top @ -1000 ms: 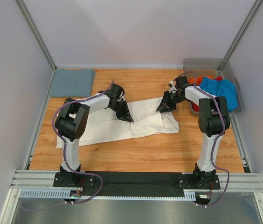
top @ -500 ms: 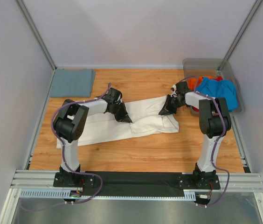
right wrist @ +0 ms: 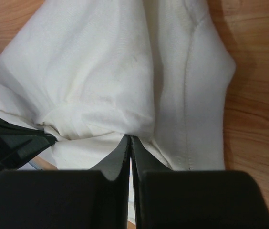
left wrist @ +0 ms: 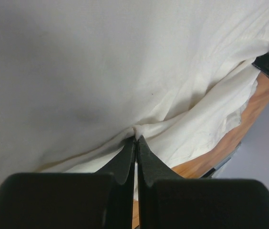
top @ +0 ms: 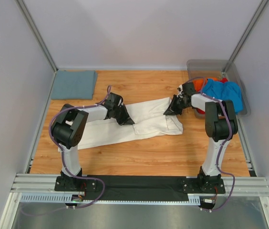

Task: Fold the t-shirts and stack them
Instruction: Fold the tshirt

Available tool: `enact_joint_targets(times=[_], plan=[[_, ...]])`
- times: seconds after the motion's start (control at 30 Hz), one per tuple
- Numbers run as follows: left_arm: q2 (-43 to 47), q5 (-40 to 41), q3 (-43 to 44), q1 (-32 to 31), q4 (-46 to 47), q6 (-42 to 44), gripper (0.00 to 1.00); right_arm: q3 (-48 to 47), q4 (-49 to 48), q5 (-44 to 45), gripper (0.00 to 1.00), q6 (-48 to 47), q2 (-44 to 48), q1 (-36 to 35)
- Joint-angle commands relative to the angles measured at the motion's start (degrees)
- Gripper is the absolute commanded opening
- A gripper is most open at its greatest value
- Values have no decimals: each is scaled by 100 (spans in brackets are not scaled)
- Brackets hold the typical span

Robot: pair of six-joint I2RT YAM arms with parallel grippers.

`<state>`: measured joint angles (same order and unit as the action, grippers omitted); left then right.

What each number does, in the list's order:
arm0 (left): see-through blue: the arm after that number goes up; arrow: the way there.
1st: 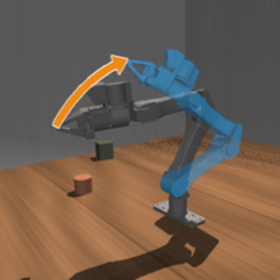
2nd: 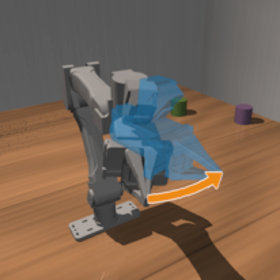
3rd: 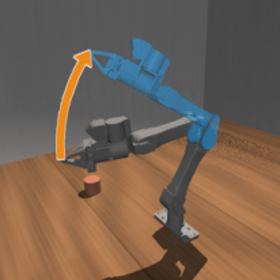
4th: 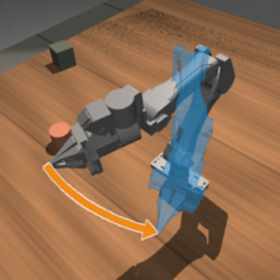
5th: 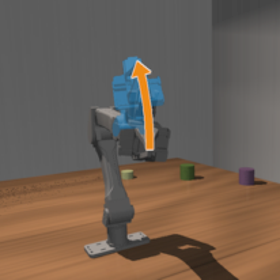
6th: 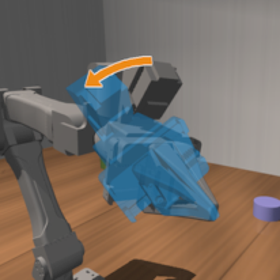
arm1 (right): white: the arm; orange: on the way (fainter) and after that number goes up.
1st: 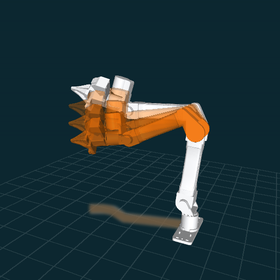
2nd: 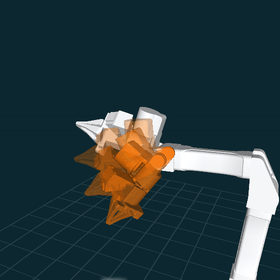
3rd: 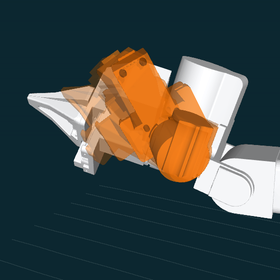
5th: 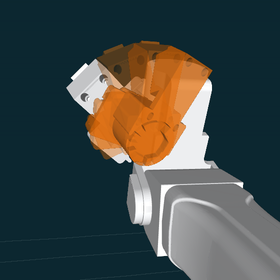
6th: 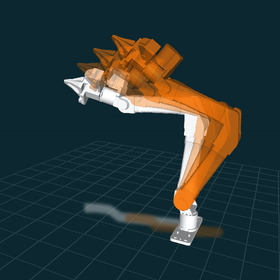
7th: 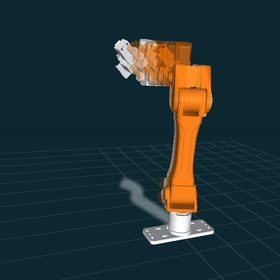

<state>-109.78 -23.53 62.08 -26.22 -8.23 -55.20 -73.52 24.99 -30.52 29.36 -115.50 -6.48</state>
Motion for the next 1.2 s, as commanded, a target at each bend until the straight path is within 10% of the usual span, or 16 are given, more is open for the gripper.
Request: enact_joint_targets(times=[0.0,0.17,0.37,0.47,0.8,1.17], plan=[[255,50,-21,38,444,-96,0,-119,-451,81,0,113,283,94],[211,-2,93,38,428,-9,0,-435,-93,72,2,-9,55,103],[518,313,559,38,-662,703,41,-708,997,669,21,-466,273,94],[861,402,681,20,-1022,1037,43,-944,1639,1162,30,-712,563,68],[651,-37,717,-437,-1102,906,8,-358,1500,609,32,-265,995,-626],[-431,893,1428,-402,-2103,2390,6,189,1121,1382,29,-36,380,-670]])
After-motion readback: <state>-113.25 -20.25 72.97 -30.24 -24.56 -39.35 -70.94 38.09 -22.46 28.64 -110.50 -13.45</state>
